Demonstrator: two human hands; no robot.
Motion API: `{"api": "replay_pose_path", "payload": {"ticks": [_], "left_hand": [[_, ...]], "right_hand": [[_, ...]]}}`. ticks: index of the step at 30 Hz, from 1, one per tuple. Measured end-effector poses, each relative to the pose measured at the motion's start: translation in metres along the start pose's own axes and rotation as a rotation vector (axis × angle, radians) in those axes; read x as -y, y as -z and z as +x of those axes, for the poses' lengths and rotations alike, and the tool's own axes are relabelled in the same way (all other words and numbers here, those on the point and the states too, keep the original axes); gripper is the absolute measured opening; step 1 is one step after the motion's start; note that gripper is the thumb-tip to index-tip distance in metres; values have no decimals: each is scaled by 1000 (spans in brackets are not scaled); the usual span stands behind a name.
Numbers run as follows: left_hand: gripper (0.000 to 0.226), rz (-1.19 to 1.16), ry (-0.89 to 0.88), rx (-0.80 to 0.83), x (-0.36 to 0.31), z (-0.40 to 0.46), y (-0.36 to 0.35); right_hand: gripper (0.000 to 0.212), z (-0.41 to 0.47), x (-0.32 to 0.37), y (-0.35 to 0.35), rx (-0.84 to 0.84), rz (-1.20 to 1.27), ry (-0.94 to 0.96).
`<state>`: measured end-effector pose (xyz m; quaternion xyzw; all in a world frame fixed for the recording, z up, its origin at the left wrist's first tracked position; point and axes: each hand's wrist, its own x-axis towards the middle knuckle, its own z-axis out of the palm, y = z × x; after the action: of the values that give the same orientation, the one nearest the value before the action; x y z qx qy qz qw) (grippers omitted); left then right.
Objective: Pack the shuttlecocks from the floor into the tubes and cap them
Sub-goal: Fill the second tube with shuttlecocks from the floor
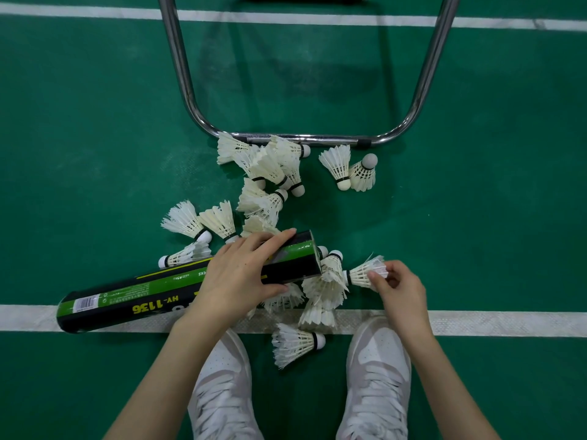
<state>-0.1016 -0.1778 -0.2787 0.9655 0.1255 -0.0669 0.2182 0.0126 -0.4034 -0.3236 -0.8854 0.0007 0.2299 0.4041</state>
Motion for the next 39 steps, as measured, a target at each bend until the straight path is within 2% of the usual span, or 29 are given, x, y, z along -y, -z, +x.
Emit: {"api": "replay_pose_path", "payload": {"ticks": [4, 6, 12, 17, 22, 27, 30, 39], "left_hand": [[89, 6, -2, -6, 0, 0, -1], [89, 7, -2, -13, 0, 0, -1], [89, -3, 3, -16, -1, -1, 1], [90, -1, 4, -20, -1, -1, 1], [91, 12, 6, -30, -1, 0, 1], [91, 15, -9, -23, 0, 0, -3], [90, 12, -5, -21, 0, 0, -4], [90, 16, -10, -13, 1, 0, -7]], "right_hand": [[1, -6, 16, 10, -114, 115, 109], [5, -10, 28, 12, -140, 205, 148], [6, -18, 58, 2, -9, 385, 195], [9, -32, 72, -14, 152, 389, 237], [10, -39, 71, -31, 232, 436, 195], [23, -40, 71, -42, 294, 363, 184], [31, -42, 72, -46, 286, 300, 207], [34, -40, 78, -39, 311, 293, 233]]}}
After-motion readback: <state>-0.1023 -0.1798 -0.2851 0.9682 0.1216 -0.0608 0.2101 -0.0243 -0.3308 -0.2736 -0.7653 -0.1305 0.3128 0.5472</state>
